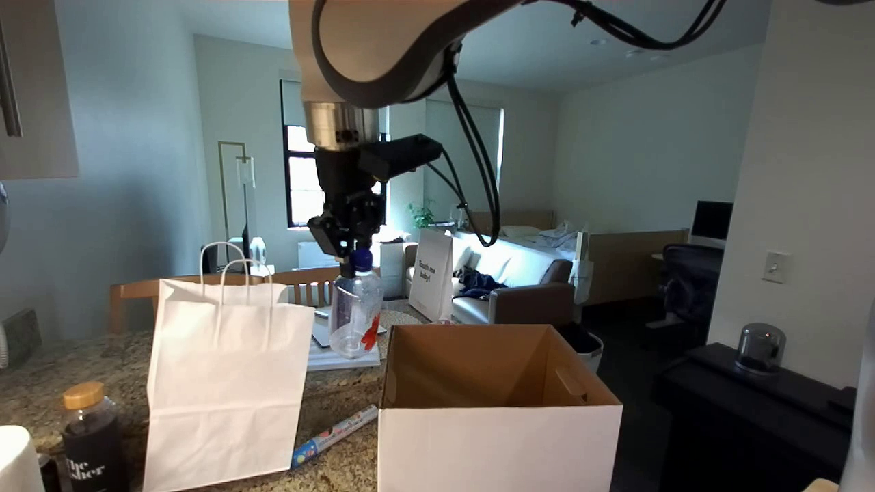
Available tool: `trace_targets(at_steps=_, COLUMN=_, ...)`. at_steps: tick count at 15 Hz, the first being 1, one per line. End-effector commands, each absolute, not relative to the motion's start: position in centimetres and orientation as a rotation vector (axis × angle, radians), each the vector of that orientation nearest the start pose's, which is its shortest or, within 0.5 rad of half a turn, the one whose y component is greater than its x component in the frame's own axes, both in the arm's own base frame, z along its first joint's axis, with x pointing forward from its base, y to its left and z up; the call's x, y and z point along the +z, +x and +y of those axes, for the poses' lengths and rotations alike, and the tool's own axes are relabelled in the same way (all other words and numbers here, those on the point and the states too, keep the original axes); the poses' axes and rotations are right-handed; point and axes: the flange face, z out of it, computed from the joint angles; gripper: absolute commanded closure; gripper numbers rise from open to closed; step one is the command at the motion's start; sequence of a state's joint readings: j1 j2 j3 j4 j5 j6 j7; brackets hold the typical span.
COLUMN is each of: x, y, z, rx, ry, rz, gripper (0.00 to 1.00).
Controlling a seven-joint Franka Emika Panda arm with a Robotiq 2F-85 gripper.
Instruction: Pick up the bottle from the box and put it on the table
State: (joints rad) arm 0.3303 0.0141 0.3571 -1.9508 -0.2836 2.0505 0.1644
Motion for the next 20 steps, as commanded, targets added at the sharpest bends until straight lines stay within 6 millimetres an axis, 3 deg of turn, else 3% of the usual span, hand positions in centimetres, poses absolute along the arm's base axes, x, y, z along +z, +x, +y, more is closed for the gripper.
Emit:
trace_targets(at_steps=1, x=46.9, y=47.6, z=38.3, rx=-0.26, ry=-3.005, rz=-1.328, gripper=0.85)
trace_targets(at_steps=4, x=46.9, y=47.6, z=42.1, rx=-0.187, ry=-2.905, rz=-1.545, gripper=0.85)
trace_targets(at_steps=11, x=47.3, y=44.3, z=51.2, rx=-0.019, ry=-2.642, rz=-2.032, gripper=0.85)
trace_targets(at_steps=15, x=45.4, y=44.7, z=55.8, rx=0.028, ry=-2.41, rz=-2.281, gripper=0.85)
trace_targets(at_steps=17, x=43.6, y=45.3, z=57.5, rx=0.09, ry=-2.282, rz=-2.378, gripper=0.85)
trace_targets(at_steps=20, x=40.6, y=45.3, z=59.3, rx=0.181, ry=-2.225, rz=-2.458, gripper=0.85)
